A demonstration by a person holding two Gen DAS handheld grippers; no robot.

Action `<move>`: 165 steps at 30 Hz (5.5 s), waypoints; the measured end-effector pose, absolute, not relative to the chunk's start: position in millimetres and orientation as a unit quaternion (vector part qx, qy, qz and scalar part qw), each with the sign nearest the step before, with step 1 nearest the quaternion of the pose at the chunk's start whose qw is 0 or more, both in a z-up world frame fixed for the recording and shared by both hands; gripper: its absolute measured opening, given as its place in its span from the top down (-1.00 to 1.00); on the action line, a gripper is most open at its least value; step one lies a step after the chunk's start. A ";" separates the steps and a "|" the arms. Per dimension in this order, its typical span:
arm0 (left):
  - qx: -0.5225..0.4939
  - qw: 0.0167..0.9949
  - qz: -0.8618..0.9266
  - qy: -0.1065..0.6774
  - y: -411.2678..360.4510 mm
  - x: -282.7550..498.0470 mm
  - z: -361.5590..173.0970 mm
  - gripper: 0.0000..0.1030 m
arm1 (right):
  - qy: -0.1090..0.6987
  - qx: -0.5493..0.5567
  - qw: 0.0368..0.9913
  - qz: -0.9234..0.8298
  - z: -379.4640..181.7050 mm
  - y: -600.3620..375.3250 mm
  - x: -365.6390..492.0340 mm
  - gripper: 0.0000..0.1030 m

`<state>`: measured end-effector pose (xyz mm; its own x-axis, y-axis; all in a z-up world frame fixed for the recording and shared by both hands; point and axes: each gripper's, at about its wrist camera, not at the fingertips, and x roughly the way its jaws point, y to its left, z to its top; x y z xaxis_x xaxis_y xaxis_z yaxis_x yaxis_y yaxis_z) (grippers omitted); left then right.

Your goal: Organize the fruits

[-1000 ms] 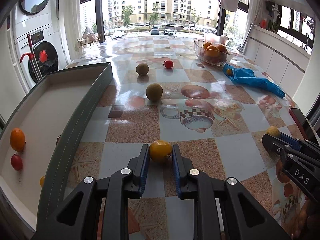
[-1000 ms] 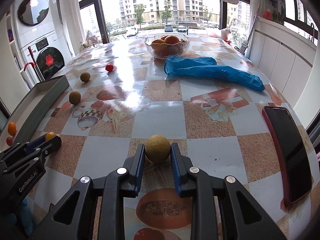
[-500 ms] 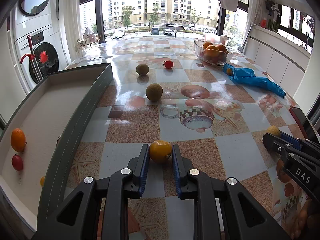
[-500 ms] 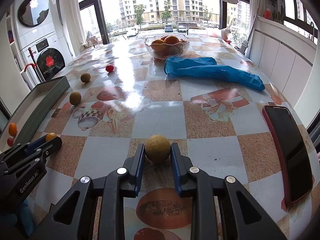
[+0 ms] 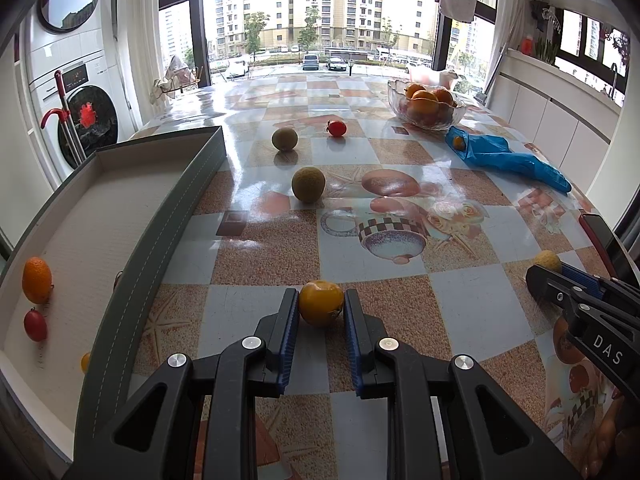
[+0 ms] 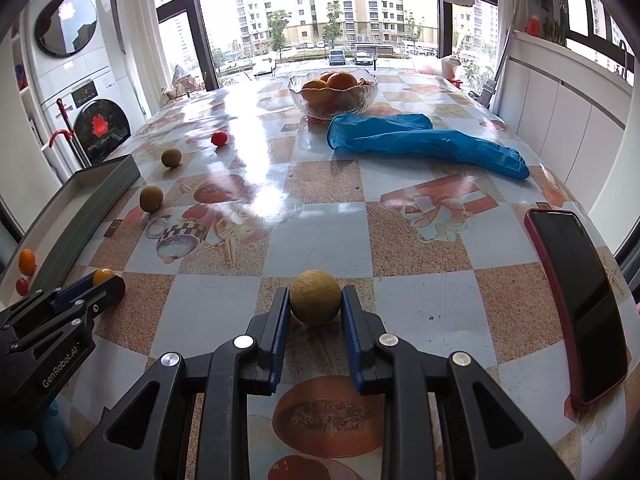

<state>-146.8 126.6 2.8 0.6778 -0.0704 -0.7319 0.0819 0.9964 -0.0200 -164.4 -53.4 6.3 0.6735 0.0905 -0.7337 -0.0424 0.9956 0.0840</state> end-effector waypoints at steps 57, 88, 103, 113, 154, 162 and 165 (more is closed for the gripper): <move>-0.066 0.934 0.090 0.341 314.0 -161.4 30.5 -0.22 | 0.481 0.006 0.828 0.287 44.0 200.9 -108.6 -0.02; -0.008 0.895 -0.046 0.444 110.4 -118.4 -1.5 -0.97 | 0.459 -0.004 0.889 -0.003 -3.1 -70.0 -135.5 -0.99; 0.011 0.894 -0.045 0.446 107.4 -124.5 -2.8 -0.97 | 0.456 -0.004 0.890 0.000 -4.0 -68.4 -138.8 -0.99; 0.011 0.894 -0.046 0.446 107.7 -124.4 -2.5 -0.98 | 0.456 -0.004 0.890 -0.001 -3.9 -69.1 -139.5 -0.99; 0.011 0.894 -0.046 0.446 107.9 -124.7 -2.2 -0.98 | 0.456 -0.005 0.890 0.000 -4.5 -69.1 -137.6 -1.00; 0.011 0.894 -0.046 0.446 107.9 -124.5 -2.3 -0.98 | 0.456 -0.005 0.890 0.000 -4.5 -69.3 -137.7 -1.00; 0.011 0.894 -0.046 0.446 107.9 -124.4 -2.3 -0.98 | 0.456 -0.005 0.890 0.000 -4.5 -69.4 -137.9 -1.00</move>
